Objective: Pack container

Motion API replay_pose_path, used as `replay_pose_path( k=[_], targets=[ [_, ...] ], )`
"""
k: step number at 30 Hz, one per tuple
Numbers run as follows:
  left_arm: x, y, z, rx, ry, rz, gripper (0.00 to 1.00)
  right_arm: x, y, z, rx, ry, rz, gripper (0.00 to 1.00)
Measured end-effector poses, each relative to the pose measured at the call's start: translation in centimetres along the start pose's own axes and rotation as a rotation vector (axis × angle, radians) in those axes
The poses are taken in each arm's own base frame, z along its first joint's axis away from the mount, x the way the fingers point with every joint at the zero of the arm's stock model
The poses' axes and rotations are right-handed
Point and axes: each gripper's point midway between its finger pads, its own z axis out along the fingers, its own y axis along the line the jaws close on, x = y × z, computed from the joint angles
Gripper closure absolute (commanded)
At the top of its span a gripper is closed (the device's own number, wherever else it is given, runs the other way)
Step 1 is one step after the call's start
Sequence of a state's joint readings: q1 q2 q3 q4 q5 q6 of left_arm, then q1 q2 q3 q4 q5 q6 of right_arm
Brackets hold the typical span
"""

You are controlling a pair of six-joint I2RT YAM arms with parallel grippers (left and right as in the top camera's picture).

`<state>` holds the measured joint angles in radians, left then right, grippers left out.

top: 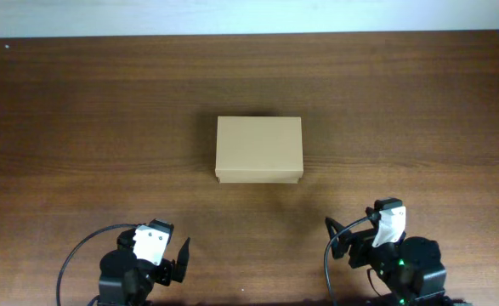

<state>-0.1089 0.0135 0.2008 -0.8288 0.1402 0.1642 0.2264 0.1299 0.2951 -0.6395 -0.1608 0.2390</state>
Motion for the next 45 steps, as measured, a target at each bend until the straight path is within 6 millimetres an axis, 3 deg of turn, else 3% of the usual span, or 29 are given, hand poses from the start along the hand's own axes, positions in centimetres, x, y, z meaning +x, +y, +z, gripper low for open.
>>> replay_pose_path(
  k=[7, 15, 34, 45],
  targets=[
    [0.0, 0.0, 0.0, 0.000, 0.000, 0.000, 0.01, 2.4, -2.0, 1.5, 0.062, -0.025, -0.004, 0.01],
    [0.0, 0.0, 0.0, 0.000, 0.001, 0.000, 0.01, 1.8, -3.2, 1.4, 0.135, -0.057, -0.006, 0.01],
    [0.0, 0.0, 0.0, 0.000, 0.001, 0.000, 0.01, 2.6, -0.5, 1.6, 0.020, -0.024, -0.067, 0.01],
    [0.0, 0.0, 0.0, 0.000, 0.001, 0.000, 0.01, 2.6, -0.3, 1.6, 0.011, -0.021, -0.069, 0.01]
  ],
)
